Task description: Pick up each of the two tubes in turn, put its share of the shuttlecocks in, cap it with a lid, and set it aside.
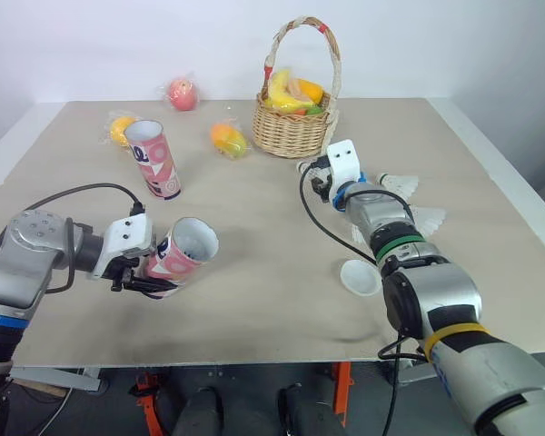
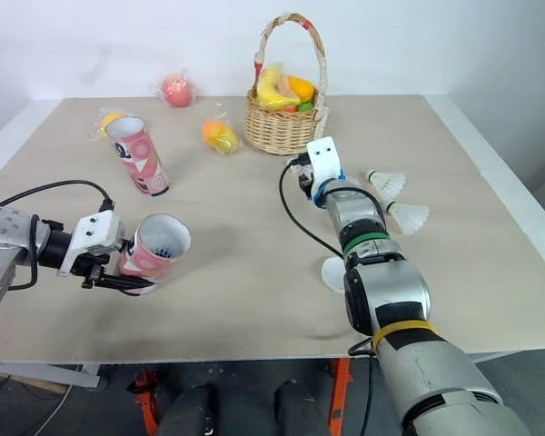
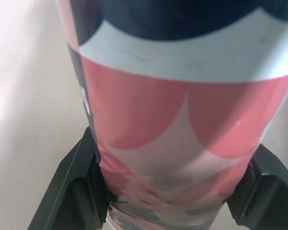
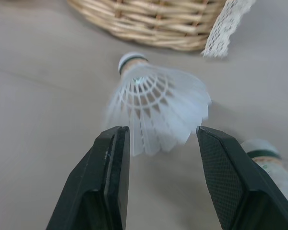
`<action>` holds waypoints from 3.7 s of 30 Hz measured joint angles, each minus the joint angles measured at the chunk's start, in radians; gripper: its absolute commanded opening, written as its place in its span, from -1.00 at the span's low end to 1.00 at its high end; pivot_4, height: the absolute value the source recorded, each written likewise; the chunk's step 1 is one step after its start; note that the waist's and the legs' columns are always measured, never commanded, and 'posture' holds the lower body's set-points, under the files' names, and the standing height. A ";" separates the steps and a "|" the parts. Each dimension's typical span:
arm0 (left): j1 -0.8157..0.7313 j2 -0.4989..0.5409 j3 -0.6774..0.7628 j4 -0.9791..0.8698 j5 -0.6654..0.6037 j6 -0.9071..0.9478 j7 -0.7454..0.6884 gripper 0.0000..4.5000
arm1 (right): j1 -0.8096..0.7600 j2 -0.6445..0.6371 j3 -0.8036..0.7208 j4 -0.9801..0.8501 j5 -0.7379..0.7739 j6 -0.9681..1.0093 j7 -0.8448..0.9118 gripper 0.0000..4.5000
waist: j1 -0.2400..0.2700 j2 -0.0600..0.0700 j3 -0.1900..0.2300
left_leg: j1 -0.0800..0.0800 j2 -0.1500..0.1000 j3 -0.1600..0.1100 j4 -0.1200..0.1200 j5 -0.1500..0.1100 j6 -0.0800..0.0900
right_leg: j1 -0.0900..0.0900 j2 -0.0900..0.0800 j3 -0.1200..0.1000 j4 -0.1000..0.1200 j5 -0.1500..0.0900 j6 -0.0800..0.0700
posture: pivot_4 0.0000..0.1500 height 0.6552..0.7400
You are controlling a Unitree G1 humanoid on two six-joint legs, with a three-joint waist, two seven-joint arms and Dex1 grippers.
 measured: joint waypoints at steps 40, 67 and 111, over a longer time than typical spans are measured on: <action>0.017 0.011 0.007 -0.030 -0.003 0.020 -0.002 0.19 | 0.056 0.141 0.129 -0.197 -0.031 0.060 0.021 0.10 | -0.001 0.001 0.000 | 0.000 0.001 0.000 0.001 -0.001 0.001 | 0.000 0.001 0.000 0.000 -0.001 0.000 | 1.00 1.00; 0.030 0.008 0.019 -0.042 -0.011 0.038 0.005 0.19 | -0.058 0.096 -0.080 0.056 0.047 -0.012 -0.087 0.10 | -0.001 0.001 0.000 | 0.000 0.000 0.000 0.000 -0.001 0.001 | 0.000 0.001 0.000 0.000 -0.001 0.000 | 1.00 1.00; 0.038 0.013 0.020 -0.057 -0.012 0.040 0.005 0.19 | 0.083 0.111 -0.001 -0.221 0.046 0.137 0.105 0.10 | -0.001 0.001 0.000 | 0.000 0.000 0.000 0.000 -0.001 0.001 | 0.000 0.001 0.000 0.000 -0.001 0.000 | 1.00 1.00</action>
